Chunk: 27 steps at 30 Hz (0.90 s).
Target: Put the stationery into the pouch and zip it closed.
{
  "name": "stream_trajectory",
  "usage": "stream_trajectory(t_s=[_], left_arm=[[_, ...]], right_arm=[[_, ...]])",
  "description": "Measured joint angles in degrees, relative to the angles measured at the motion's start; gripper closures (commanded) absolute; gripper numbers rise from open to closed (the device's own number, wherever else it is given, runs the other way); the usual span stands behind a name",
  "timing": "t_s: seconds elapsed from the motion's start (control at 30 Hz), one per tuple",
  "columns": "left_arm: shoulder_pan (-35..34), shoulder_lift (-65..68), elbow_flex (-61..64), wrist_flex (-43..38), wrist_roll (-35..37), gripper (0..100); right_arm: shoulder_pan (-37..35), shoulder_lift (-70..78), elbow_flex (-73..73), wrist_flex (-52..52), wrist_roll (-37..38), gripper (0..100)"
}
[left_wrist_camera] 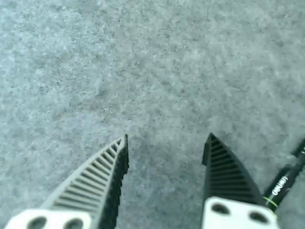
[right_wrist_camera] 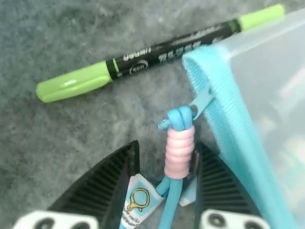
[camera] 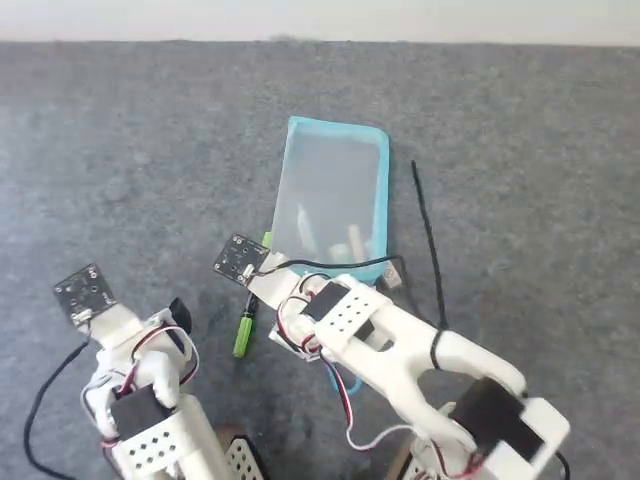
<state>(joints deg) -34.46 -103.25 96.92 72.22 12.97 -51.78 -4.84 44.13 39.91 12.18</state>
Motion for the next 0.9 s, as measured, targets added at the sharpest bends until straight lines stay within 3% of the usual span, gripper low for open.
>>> stream_trajectory(t_s=[0.2,0.4,0.57,0.9], left_arm=[[0.0,0.0,0.0,0.0,0.0,76],[0.0,0.0,0.0,0.0,0.0,76],[0.0,0.0,0.0,0.0,0.0,76],[0.0,0.0,0.0,0.0,0.0,76]], right_arm=[[0.9,4.0,-0.1,-3.5,0.0,82.1],[1.5,4.0,-0.4,-3.7,0.0,99.7],[3.1,3.9,-0.9,-3.2,0.0,99.1],[7.7,-6.8,-12.6,18.1,4.7,99.1]])
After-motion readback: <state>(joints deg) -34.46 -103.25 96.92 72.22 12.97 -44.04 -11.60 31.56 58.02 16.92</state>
